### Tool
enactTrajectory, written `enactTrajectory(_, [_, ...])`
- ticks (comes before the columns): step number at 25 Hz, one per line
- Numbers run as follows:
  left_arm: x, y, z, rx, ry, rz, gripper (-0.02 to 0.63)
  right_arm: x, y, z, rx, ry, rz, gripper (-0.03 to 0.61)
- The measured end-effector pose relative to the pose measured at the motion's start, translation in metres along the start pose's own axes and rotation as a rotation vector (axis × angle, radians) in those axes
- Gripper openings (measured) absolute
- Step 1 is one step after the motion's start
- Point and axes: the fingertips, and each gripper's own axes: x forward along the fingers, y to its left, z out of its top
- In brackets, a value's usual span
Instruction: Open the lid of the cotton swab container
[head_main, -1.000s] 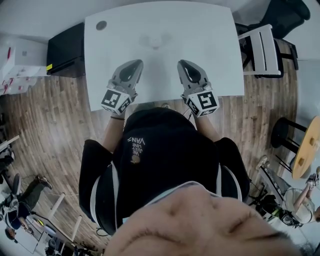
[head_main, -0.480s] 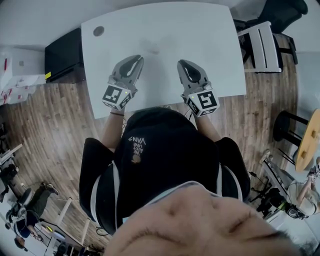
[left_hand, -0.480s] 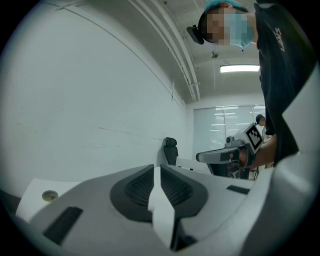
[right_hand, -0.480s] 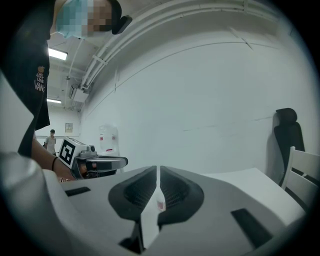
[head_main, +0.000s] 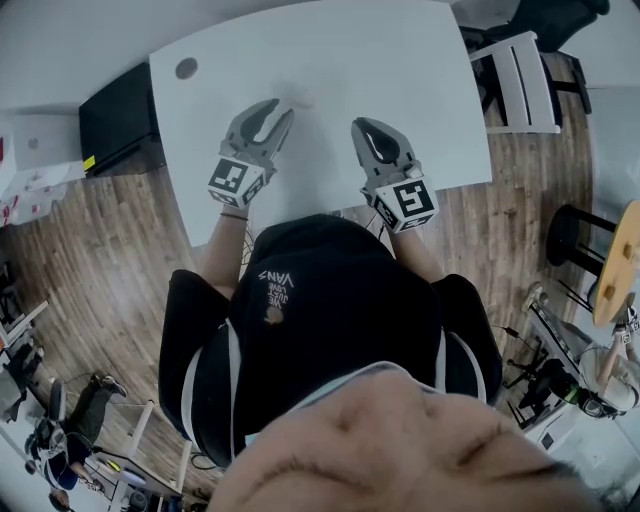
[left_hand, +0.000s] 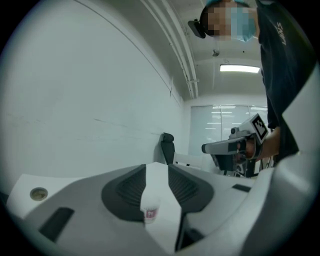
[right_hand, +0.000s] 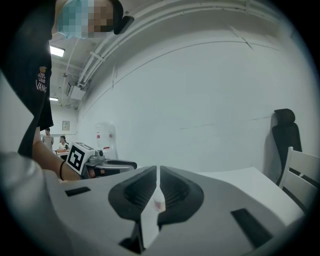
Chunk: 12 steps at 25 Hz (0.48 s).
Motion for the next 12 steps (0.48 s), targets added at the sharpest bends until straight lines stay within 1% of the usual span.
enactTrajectory(3, [0.011, 0.001, -0.008, 0.004, 0.016, -0.019, 0.171, -0.001, -0.003, -0.001, 0.002, 0.008, -0.01, 0.012])
enactTrajectory(7, [0.022, 0.003, -0.021, 0.013, 0.05, -0.044, 0.241, 0.002, -0.005, -0.003, 0.002, 0.016, -0.014, 0.012])
enactTrajectory(10, [0.029, 0.005, -0.032, 0.028, 0.081, -0.053, 0.281, 0.005, -0.004, -0.004, 0.003, 0.02, -0.016, 0.012])
enactTrajectory(12, [0.032, 0.005, -0.039, 0.039, 0.095, -0.062, 0.295, 0.005, -0.003, -0.005, 0.004, 0.023, -0.016, 0.012])
